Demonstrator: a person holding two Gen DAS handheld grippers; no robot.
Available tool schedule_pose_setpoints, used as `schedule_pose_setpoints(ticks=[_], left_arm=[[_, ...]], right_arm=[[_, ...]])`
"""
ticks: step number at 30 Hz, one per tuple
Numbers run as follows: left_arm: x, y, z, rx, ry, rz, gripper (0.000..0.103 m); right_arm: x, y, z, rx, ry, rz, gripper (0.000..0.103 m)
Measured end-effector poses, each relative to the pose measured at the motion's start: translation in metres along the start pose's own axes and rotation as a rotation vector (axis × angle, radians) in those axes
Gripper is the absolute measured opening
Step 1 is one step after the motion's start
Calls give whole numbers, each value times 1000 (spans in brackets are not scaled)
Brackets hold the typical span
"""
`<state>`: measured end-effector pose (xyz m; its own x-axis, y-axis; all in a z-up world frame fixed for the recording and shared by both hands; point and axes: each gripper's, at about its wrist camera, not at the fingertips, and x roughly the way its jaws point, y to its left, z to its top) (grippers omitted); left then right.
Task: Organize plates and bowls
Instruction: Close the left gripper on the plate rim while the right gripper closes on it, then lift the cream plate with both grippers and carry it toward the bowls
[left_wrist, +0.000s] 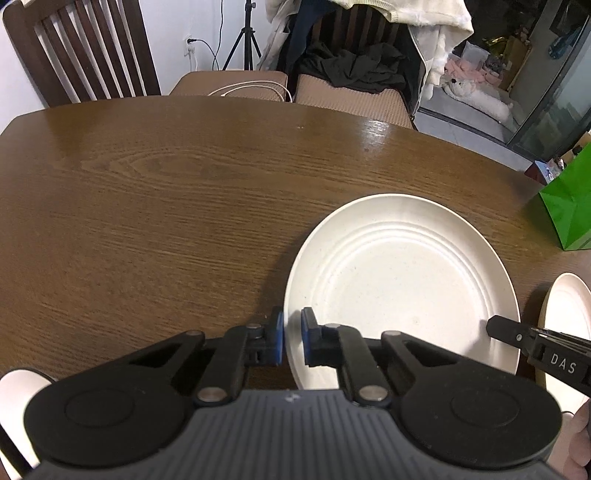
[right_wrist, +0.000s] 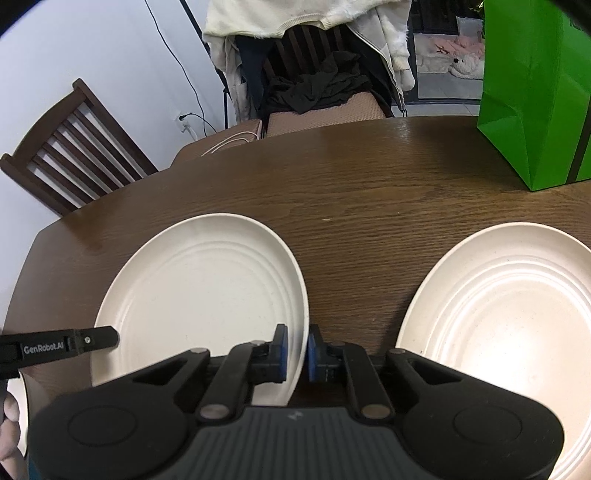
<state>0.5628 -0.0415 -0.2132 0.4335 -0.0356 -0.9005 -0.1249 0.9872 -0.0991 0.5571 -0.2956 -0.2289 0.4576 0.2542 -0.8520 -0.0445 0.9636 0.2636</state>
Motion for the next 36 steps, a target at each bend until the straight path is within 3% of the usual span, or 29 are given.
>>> schedule_pose_setpoints(ticks=[13,36], left_arm=[[-16,-3,3,10,-47,-8,11],[-85,-13,10,35,-154,-31,11]], right_arm=[[-14,1,4,-20,-46,2,10],[-76,16,19,-36,-158,3,10]])
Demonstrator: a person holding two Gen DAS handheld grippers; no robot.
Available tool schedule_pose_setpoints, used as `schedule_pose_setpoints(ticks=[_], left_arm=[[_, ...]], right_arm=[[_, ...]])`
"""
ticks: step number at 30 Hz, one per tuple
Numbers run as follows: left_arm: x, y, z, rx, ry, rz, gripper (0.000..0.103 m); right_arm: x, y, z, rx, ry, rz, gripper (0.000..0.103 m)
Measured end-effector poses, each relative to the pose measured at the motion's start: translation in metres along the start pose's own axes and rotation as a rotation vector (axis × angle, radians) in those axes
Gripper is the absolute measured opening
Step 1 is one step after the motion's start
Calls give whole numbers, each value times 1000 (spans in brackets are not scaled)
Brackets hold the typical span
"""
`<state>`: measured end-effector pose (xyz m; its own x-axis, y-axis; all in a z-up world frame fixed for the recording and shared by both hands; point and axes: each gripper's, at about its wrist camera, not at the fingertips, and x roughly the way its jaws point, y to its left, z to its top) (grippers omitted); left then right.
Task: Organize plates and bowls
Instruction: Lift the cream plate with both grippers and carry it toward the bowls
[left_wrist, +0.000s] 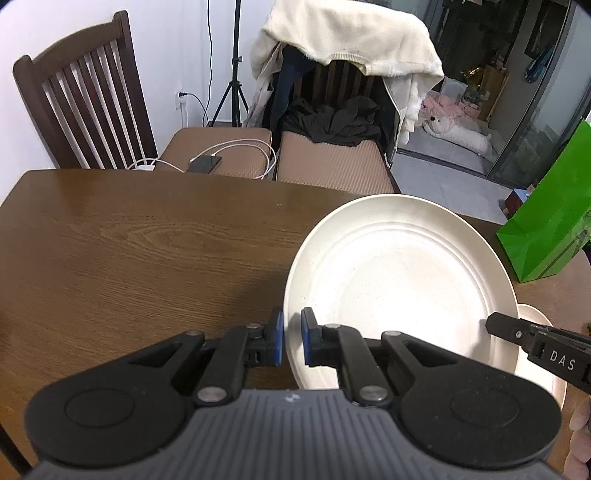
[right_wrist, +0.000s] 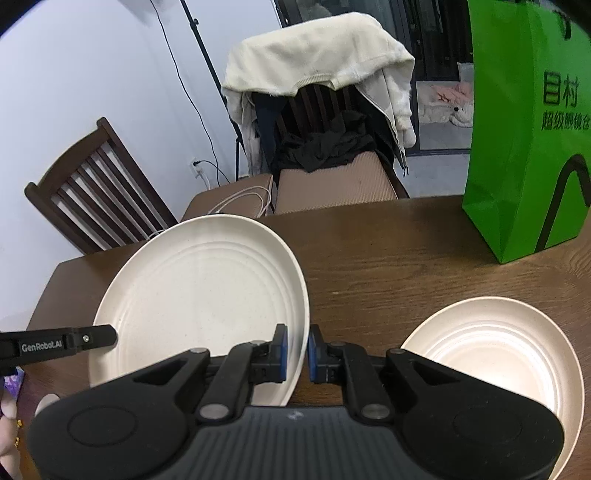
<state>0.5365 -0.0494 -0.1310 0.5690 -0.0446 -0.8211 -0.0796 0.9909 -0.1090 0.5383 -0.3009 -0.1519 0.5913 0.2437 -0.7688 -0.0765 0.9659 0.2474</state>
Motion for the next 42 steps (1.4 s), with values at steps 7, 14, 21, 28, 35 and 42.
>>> schedule_pose_setpoints(ticks=[7,14,21,28,35,42], left_arm=[[-22,3,-1,5,-23,-7,11],[-50,2,-10,11,-44,-13,11],[-74,1,-21,17,-57,-14,11],[-96,1,-35,28,-65,-8,11],[-120,-1,-49,40,-82,-4,11],[-140,0,-65,48,-89,-6,11]], right_arm=[[-25,5,1,-5,-28,3,10],[-51,11,-3,-8,-49,2,10],[-79,18,-14,-8,-59,3,10],[-102,23,-27,-3,-59,4,10],[-126,27,-41,9,-66,5,10],[-150,32,-56,4,-74,4,10]])
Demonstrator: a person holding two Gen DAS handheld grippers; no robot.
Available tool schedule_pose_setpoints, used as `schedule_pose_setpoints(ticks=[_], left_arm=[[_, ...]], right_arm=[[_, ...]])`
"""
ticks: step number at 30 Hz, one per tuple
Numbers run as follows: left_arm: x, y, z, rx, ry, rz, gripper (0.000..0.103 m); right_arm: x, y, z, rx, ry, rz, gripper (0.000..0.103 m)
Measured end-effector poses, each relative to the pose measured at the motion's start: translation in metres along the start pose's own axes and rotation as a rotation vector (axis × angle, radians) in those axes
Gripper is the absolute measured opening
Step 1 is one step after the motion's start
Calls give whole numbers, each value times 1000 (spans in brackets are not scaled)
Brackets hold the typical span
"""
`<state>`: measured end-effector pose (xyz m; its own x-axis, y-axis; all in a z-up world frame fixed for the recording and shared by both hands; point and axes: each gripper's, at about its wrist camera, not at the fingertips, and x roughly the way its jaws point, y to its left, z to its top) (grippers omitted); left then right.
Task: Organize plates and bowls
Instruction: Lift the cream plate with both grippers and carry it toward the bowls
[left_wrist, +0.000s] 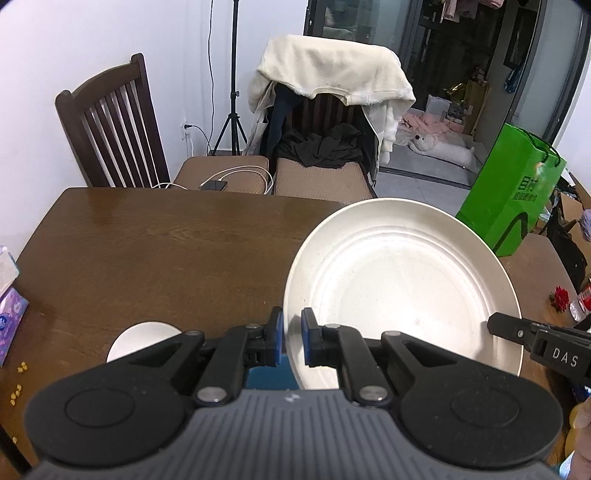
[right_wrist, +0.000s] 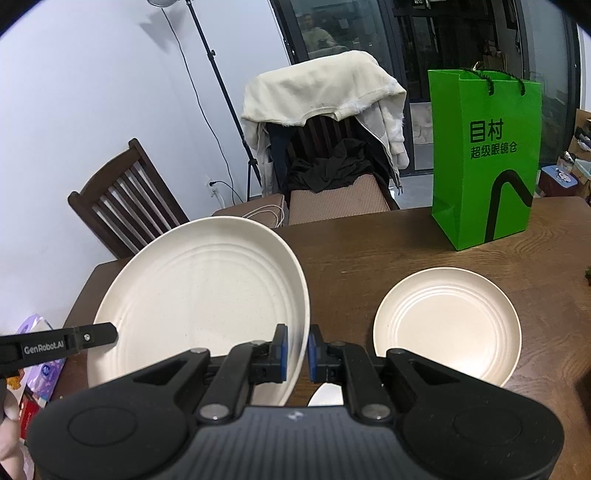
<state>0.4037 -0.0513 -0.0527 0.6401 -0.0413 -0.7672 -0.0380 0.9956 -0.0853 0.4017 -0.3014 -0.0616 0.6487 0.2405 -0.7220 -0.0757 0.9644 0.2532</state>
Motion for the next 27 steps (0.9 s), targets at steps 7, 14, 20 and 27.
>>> schedule_pose_setpoints(ticks=[7,14,20,27], left_arm=[[-18,3,-14,0,-2,3,11],[-44,3,-36,-1,-8,14,11],[-63,3,-55,-1,-13,18,11],[-82,7,-79,-2,-12,25,11]], right_arm=[[-21,7,-14,-5,1,-1,10],[-43,11,-28,-14,-4,3,10],[-60,13,-45,-17,-2,8,10],[-78,17,-68,-27,5,17,10]])
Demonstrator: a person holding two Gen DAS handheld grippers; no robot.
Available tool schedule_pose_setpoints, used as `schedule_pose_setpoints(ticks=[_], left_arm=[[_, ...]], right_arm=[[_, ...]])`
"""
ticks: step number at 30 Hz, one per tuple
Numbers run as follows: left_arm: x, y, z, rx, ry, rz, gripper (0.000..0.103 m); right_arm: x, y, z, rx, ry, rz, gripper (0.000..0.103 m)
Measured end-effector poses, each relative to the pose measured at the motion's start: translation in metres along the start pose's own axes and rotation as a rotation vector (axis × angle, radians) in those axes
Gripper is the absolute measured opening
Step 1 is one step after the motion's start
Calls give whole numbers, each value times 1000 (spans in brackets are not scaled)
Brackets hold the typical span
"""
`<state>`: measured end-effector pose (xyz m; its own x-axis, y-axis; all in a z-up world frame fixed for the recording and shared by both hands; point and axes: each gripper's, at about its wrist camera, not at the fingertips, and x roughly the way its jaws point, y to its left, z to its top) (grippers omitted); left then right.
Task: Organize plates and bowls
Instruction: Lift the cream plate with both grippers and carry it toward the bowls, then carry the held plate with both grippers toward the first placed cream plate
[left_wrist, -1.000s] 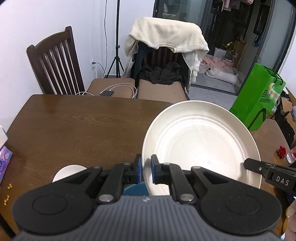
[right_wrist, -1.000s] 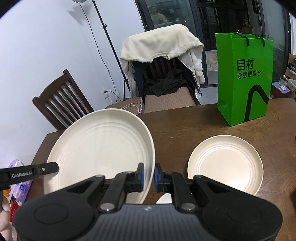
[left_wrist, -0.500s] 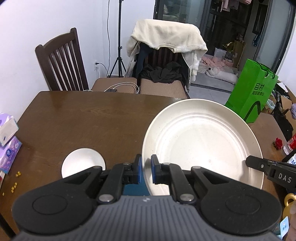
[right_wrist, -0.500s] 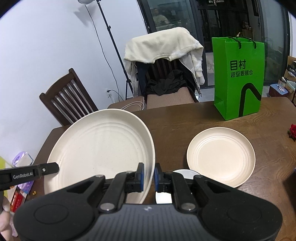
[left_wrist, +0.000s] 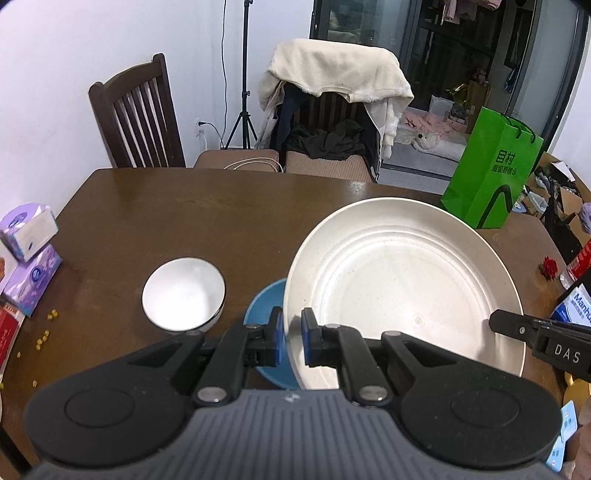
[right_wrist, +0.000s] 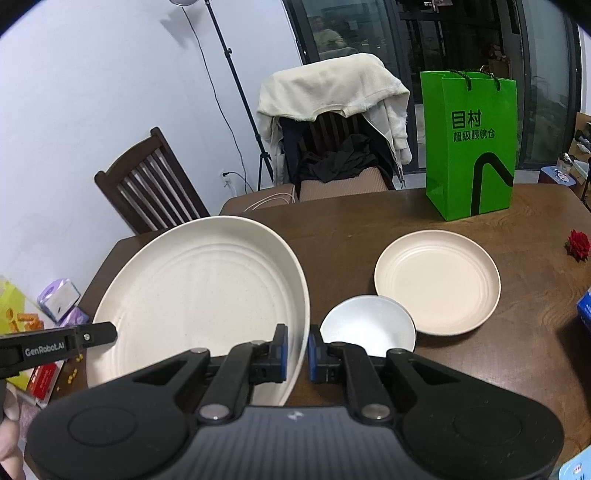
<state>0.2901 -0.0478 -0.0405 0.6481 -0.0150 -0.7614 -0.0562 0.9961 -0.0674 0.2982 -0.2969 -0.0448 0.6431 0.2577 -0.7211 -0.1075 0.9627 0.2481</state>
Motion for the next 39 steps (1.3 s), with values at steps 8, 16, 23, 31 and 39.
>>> schedule_pose_setpoints(ticks=[8,16,23,31,39], left_arm=[[-18,5,-23,-1,2,6,11],[-30,9,-41,0,4,17,11],[-36,11,-55,-11,13,17,11],[-38,15,-80,-13,27,23,11],[-38,20,-102,-8,52,31,11]], right_arm=[[-16,6,-23,-5,8,8,11],[-28,11,-42,-16,16,13,11],[-34,15,-55,-20,23,18,11],[-37,17,-73,-37,38,20,10],[-35,19,-93,-48,63,19,10]])
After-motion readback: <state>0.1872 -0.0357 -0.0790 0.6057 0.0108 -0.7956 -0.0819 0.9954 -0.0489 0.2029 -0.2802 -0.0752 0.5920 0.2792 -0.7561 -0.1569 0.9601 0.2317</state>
